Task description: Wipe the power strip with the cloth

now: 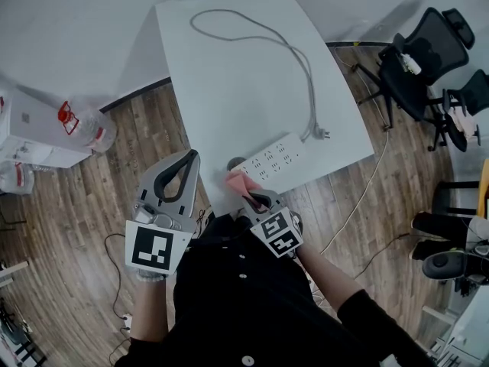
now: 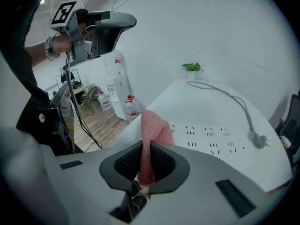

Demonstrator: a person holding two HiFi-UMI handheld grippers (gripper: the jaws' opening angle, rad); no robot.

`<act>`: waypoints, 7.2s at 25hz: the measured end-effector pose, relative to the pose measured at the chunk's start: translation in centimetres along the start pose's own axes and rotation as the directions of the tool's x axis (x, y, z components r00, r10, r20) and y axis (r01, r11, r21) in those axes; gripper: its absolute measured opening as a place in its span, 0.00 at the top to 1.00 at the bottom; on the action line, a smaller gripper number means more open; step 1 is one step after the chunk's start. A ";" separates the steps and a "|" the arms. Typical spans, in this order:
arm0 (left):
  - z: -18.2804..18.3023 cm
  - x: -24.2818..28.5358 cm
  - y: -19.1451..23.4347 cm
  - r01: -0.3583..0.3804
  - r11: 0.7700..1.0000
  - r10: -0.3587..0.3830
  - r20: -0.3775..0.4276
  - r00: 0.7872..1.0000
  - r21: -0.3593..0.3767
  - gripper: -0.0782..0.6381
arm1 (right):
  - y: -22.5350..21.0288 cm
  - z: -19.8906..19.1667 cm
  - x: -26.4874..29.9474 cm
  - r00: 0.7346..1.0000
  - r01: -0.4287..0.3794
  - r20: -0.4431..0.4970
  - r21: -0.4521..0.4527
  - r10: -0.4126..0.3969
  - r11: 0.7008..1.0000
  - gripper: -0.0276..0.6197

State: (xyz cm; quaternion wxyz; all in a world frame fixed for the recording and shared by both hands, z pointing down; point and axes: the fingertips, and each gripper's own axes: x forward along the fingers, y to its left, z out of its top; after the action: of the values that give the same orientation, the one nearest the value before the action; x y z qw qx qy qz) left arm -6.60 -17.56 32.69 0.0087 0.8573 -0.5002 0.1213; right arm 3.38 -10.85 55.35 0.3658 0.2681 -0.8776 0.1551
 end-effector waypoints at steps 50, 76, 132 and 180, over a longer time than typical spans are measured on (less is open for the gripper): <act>-1.0 -1.6 2.9 -0.094 0.995 0.093 -0.027 0.995 -0.015 0.88 | -20.9 0.7 -2.4 0.902 0.428 -0.082 0.029 -0.425 0.903 0.87; -1.1 -1.4 2.9 -0.081 0.997 0.080 -0.022 0.997 -0.019 0.88 | -11.0 2.9 1.0 0.972 0.232 -0.033 -0.017 -0.233 0.973 0.87; 1.2 -0.5 1.0 -0.005 1.000 0.004 0.036 0.999 0.025 0.88 | -7.9 12.7 -6.7 0.916 0.261 0.301 0.052 -0.265 0.964 0.87; 2.6 2.1 -1.4 0.100 0.993 -0.104 0.061 0.993 0.064 0.88 | -11.1 14.8 -16.5 0.779 0.434 0.420 0.175 -0.465 0.884 0.87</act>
State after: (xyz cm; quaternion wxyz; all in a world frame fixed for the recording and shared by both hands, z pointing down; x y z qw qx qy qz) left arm -3.87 -19.00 30.72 -0.0274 0.8851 -0.4519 0.1083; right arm 11.28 -20.82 34.13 0.1696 0.5103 -0.8426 0.0271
